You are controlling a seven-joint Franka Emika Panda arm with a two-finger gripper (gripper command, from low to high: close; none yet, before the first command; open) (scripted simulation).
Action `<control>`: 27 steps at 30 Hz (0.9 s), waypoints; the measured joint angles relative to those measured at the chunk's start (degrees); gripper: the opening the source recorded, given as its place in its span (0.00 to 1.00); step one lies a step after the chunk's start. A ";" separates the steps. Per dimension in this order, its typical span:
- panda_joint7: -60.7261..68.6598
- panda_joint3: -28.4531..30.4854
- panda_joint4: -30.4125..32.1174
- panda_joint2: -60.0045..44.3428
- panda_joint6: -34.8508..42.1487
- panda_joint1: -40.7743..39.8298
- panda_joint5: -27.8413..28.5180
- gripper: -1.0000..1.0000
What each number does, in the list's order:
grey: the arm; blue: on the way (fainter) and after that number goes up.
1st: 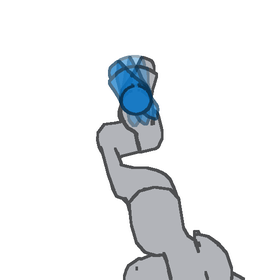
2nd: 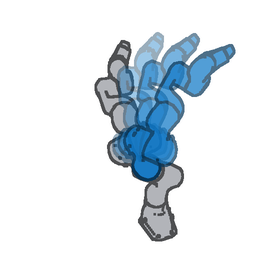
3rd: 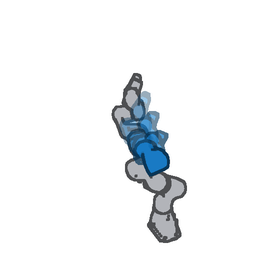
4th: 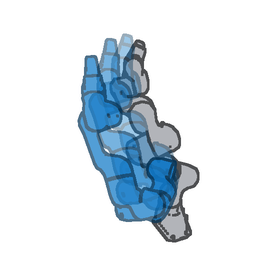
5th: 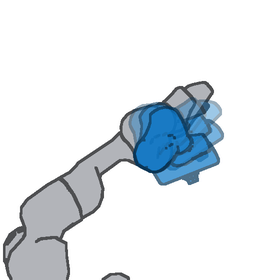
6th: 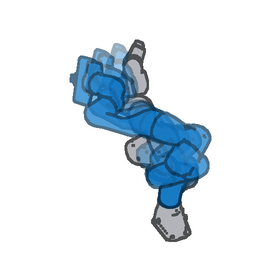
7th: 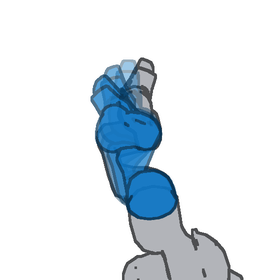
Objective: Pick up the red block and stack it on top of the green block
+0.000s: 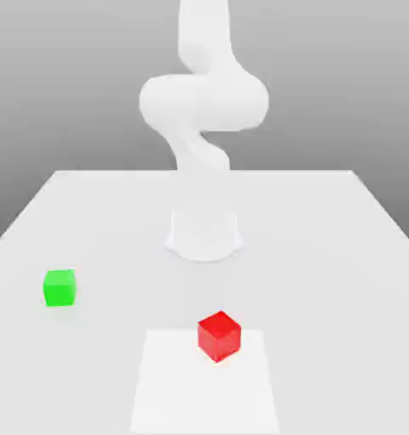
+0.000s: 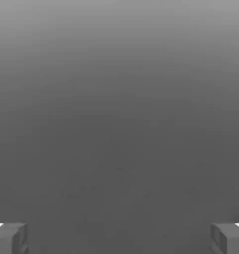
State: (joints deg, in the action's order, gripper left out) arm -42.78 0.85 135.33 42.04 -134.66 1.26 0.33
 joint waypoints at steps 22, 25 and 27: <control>32.54 3.65 29.34 -47.43 -35.49 8.06 -2.82 0.50; 33.78 1.22 28.63 -52.95 -40.20 6.00 -4.47 0.00; 33.76 1.22 28.63 -52.95 -40.19 6.00 -4.46 0.00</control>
State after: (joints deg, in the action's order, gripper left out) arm -9.02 2.07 163.96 -10.90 -174.85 7.26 -4.13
